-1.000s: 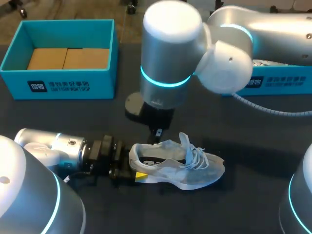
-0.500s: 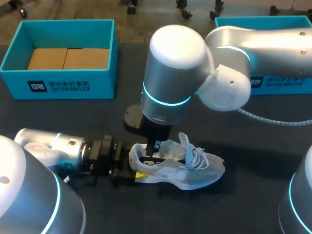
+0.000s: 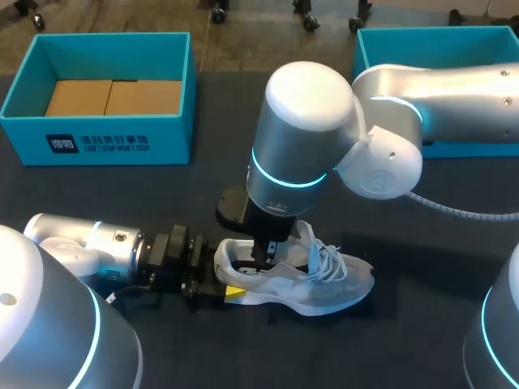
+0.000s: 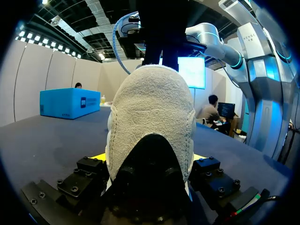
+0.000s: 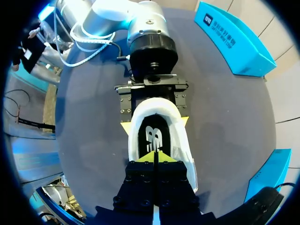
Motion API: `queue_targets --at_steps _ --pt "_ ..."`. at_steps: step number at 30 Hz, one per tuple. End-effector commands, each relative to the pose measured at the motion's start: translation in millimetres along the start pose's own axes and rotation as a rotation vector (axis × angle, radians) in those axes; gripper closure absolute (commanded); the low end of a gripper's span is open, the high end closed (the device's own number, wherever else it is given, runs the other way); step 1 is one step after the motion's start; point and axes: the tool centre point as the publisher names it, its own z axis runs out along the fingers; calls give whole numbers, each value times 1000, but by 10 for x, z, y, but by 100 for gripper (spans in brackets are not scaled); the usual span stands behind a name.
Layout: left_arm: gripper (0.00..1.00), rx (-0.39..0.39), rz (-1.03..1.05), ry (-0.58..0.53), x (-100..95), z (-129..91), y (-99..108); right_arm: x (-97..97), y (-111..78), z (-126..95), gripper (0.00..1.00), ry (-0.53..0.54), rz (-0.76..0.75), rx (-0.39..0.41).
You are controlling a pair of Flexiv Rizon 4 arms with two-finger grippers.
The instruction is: Take the shoe out of the shoebox, open the shoe tongue, remove and reinsert the insole, then place the shoe into the shoebox
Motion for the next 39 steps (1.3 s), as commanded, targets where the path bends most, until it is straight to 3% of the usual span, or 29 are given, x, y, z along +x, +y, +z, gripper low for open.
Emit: queue_targets --at_steps 1,25,39 --pt "100 1 0 0 -19 21 42 2 -11 -6 100 0 0 -2" --pt "100 1 0 0 -19 21 42 -55 -40 382 100 39 -115 44" --pt "100 1 0 0 -19 21 42 -64 -297 435 100 -45 -70 42"
